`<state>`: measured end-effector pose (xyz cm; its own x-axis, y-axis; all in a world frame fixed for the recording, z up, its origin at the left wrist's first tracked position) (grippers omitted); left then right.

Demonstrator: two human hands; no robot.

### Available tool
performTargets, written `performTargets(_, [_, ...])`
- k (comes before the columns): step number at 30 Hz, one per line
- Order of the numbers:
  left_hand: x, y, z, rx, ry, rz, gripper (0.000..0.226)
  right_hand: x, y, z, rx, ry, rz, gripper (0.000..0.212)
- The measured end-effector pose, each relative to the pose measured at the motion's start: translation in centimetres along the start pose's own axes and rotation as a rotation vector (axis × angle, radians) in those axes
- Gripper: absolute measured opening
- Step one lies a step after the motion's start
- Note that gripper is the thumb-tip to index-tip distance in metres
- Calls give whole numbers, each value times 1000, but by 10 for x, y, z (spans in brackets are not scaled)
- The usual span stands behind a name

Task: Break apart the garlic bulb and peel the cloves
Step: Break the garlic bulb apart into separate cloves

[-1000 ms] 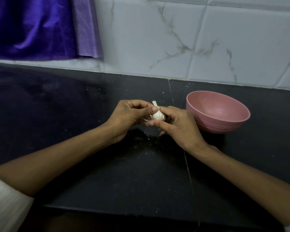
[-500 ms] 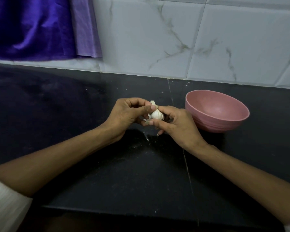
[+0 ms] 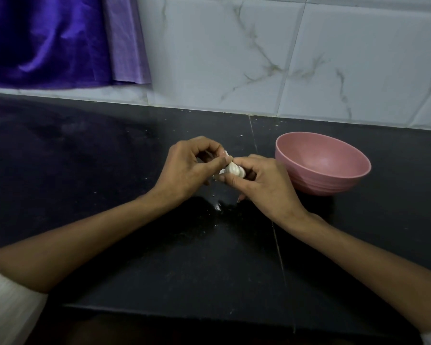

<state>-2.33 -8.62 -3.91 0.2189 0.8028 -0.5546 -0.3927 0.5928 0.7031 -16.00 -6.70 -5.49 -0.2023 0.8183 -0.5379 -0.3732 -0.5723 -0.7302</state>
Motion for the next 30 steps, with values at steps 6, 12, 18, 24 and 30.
performTargets(6, [-1, -4, -6, 357, -63, 142, 16, -3, 12, 7, -176, 29, -90, 18])
performTargets(12, [-3, -20, -7, 392, -82, 244, 19, 0, 10, 0, -124, 0, -52, 22])
performTargets(18, [-5, -7, -8, 238, -168, 137, 32, 2, 10, 1, -86, -12, -71, 25])
performTargets(24, [-9, -6, -4, 75, -251, 75, 35, 1, 8, 2, -46, -1, -61, 27])
performTargets(30, [-8, -9, -8, 6, -296, 89, 28, 0, 6, 4, -20, 6, -66, 27])
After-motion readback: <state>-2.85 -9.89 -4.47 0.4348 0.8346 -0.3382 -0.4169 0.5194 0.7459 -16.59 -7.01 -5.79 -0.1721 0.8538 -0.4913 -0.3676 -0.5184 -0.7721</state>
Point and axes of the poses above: each hand's wrist, its own x-axis away from the middle knuckle, its own z-axis out of the back of the hand, y = z × x, the point moved 9 cm from there along -x, towards the middle knuckle, and after that the axes turned 8 degrees about -x, right-handed, at the moved point
